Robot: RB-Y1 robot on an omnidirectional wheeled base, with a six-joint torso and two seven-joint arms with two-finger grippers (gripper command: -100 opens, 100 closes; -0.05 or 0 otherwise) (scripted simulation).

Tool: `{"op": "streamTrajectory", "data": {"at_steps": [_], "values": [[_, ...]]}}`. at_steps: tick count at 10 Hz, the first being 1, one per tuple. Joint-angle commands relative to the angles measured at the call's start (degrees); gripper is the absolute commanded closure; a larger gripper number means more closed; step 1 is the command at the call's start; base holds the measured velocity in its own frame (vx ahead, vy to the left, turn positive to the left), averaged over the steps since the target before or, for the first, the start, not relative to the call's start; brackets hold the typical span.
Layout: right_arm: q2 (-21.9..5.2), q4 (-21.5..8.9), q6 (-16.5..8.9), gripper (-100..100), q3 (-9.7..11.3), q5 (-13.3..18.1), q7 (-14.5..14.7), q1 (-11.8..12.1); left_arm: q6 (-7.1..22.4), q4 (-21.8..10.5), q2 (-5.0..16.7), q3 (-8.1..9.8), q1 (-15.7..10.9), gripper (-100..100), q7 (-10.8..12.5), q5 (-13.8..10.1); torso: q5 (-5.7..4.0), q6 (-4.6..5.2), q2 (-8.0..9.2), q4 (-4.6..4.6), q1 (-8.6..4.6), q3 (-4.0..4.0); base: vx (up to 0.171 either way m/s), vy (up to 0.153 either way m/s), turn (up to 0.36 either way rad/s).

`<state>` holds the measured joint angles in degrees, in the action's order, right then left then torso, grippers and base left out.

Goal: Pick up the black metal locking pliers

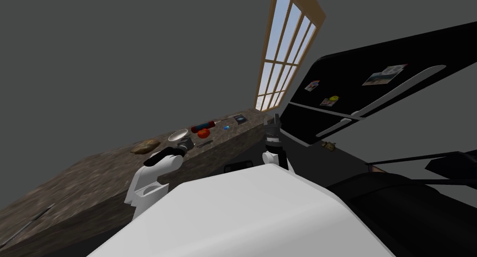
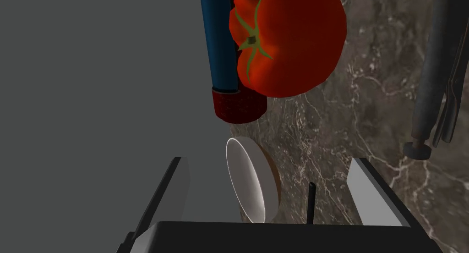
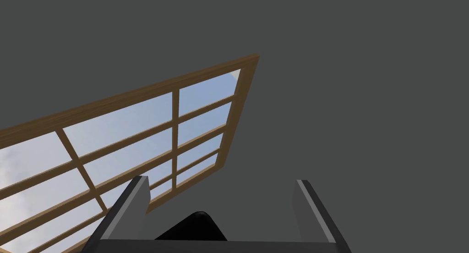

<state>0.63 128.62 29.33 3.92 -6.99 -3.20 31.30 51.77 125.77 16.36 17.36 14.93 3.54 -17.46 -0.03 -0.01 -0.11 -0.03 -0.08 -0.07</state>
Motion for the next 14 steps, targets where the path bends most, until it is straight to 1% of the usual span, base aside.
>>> {"op": "streamTrajectory", "data": {"at_steps": [1,2,5,6,8,9,12,14], "values": [[0.00,0.00,0.00,0,0.00,0.00,0.00,0.00,2.86,-0.48,0.94,-0.04,0.16,-100,1.03,-0.88,0.00,0.00,0.00,0.00,0.00,0.00,0.045,-0.020,0.008],[0.00,0.00,0.00,0,0.00,0.00,0.00,0.00,3.05,-0.48,0.94,-0.04,0.16,-100,1.03,-0.88,0.01,0.00,-0.03,-0.01,0.02,-0.02,0.039,-0.020,0.003],[0.00,0.00,0.00,0,0.00,0.00,0.00,0.00,9.04,-1.32,3.37,-0.26,0.95,-100,3.70,-3.14,-0.01,0.00,-0.07,-0.01,-0.07,-0.04,0.057,-0.045,0.013],[0.00,0.00,0.00,0,0.00,0.00,0.00,0.00,9.88,-1.32,3.37,-0.26,0.95,-100,3.70,-3.14,-0.02,0.00,-0.11,-0.02,-0.08,-0.06,0.047,-0.037,0.007],[0.00,0.00,0.00,0,0.00,0.00,0.00,0.00,13.33,-1.68,4.88,-0.41,1.44,-100,5.32,-4.50,-0.01,0.00,-0.03,-0.01,-0.03,-0.02,0.043,-0.038,0.012],[0.00,0.00,0.00,0,0.00,0.00,0.00,0.00,13.89,-1.68,4.88,-0.41,1.44,-100,5.32,-4.50,-0.01,0.00,-0.03,-0.01,-0.05,-0.02,0.036,-0.029,0.007],[0.00,0.00,0.00,0,0.00,0.00,0.00,0.00,18.95,-1.98,6.88,-0.52,1.99,-100,7.29,-6.20,0.00,0.00,-0.02,0.00,-0.01,-0.01,0.046,-0.030,0.011],[0.00,0.00,0.00,0,0.00,0.00,0.00,0.00,21.53,-2.11,8.00,-0.52,2.19,-100,8.23,-7.03,-0.01,0.00,-0.08,-0.02,-0.02,-0.05,0.052,-0.037,0.010]]}}
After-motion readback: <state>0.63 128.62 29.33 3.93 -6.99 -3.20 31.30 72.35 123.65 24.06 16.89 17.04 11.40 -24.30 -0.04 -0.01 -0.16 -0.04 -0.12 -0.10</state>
